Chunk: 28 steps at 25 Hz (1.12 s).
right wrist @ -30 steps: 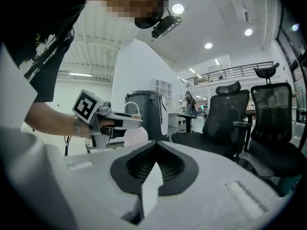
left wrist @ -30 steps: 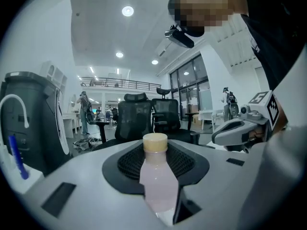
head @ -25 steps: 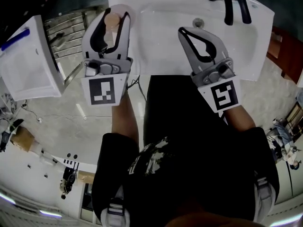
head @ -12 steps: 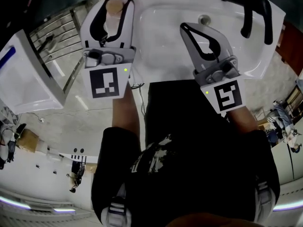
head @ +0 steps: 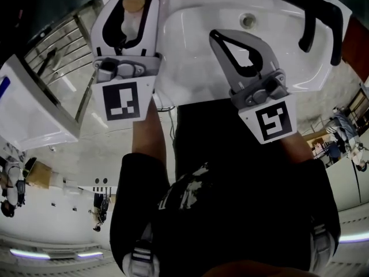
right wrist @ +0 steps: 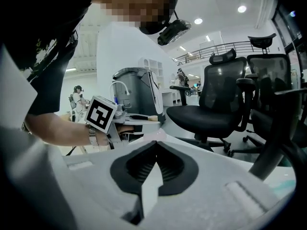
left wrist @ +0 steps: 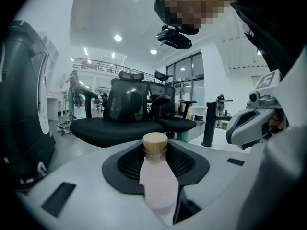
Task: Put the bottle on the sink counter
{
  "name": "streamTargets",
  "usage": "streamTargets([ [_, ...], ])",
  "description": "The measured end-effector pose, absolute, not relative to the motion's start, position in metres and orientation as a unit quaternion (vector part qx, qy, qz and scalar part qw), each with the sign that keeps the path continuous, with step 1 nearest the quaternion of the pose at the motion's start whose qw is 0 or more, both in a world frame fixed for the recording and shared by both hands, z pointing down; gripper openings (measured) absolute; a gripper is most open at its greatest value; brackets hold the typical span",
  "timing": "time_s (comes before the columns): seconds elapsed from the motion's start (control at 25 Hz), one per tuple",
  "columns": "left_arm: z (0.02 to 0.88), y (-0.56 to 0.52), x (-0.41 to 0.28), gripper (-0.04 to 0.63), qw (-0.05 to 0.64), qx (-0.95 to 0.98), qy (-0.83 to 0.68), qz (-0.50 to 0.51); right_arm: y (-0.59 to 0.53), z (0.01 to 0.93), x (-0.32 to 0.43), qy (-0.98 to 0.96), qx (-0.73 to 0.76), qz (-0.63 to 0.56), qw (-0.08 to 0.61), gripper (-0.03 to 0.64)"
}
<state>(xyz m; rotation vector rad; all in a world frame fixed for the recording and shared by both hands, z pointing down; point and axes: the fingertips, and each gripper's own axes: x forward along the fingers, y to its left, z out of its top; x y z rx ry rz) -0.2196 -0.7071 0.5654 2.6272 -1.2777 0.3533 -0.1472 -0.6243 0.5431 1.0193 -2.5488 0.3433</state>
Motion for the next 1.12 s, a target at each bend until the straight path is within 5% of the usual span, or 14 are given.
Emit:
streamTargets([
  [1.12, 0.548, -0.697, -0.225, 0.204, -0.027, 0.884, -0.455, 0.100, -0.621, 0.540, -0.159, -0.906, 0.360, 0.108, 0.194, -0.005],
])
